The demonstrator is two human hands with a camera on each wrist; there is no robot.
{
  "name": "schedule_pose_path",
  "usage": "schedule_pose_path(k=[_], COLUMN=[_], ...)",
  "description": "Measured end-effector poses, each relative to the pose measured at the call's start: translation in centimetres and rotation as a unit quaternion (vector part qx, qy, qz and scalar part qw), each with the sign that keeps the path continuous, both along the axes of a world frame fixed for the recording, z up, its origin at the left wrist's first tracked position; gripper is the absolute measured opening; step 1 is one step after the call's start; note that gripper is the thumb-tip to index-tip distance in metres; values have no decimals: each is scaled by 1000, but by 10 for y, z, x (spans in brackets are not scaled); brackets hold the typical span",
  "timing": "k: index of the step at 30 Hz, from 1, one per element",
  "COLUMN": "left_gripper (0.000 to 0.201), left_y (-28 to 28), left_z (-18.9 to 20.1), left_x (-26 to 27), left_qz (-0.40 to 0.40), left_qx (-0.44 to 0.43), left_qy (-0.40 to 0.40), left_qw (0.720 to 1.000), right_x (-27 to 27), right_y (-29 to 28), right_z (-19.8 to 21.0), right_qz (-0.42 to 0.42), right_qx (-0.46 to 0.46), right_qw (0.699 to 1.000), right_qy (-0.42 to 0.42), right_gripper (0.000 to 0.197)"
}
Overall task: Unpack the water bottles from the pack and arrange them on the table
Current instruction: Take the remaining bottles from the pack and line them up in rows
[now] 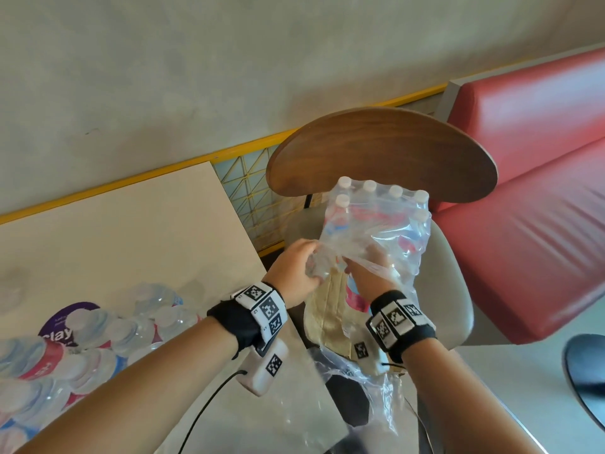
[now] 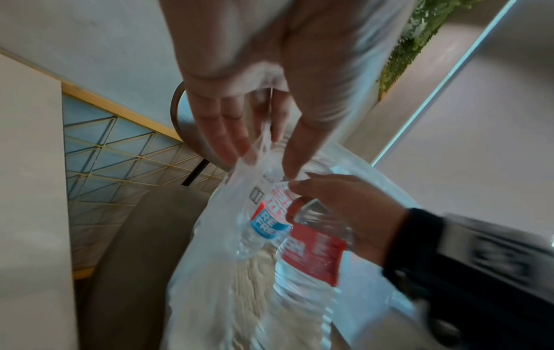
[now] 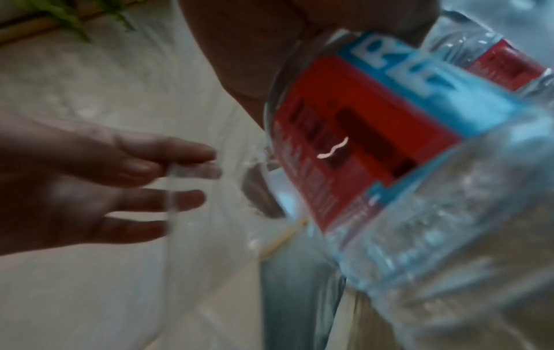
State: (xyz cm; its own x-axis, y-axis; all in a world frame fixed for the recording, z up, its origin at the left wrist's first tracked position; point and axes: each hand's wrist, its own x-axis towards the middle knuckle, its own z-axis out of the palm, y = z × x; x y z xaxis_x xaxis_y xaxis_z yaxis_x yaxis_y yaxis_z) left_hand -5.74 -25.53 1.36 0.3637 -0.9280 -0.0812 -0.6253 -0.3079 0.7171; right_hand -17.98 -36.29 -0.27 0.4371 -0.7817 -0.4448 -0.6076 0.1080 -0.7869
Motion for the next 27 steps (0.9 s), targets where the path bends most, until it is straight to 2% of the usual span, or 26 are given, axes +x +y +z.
schedule_pose_path(k=[2,5,8,10,13,17,18,21,23,25,27], left_gripper=[74,90,106,104,90,71,65,37,30,38,49], left_y=[4,12,21,28,40,58,61,67,73,81,88], left_z=[0,0,-3,0,11,16,17,23,24,27,31], left_x=[0,1,0,-3,-3,19,25,39,52,65,78], left_qz=[-31,-68,-132,-167,-178,-106,-93,-83,-35,37,87], left_qx=[26,69,144,145,110,62,56,53,42,35,39], left_qy=[18,43,2,10,35,44,26,-53,-21,21,35], left_qw=[999,994,981,975,977,991,994,994,998,998,995], right_x=[-13,-30,-41,-42,-36,-20,-15,0,9,18,28], right_y=[19,44,64,76,87,104,110,122,128,135,143], right_z=[6,26,47,58,67,63,59,47,38,31,23], right_qz=[54,113,179,215,224,241,237,195,178,183,209], right_qx=[-71,-179,-204,-206,-189,-190,-190,-194,-203,-199,-163], right_qw=[993,977,962,954,954,946,945,946,946,946,950], right_qy=[73,18,-11,-27,-64,-105,-120,-170,-182,-181,-164], right_gripper=[39,31,24,25,30,47,49,41,29,18,19])
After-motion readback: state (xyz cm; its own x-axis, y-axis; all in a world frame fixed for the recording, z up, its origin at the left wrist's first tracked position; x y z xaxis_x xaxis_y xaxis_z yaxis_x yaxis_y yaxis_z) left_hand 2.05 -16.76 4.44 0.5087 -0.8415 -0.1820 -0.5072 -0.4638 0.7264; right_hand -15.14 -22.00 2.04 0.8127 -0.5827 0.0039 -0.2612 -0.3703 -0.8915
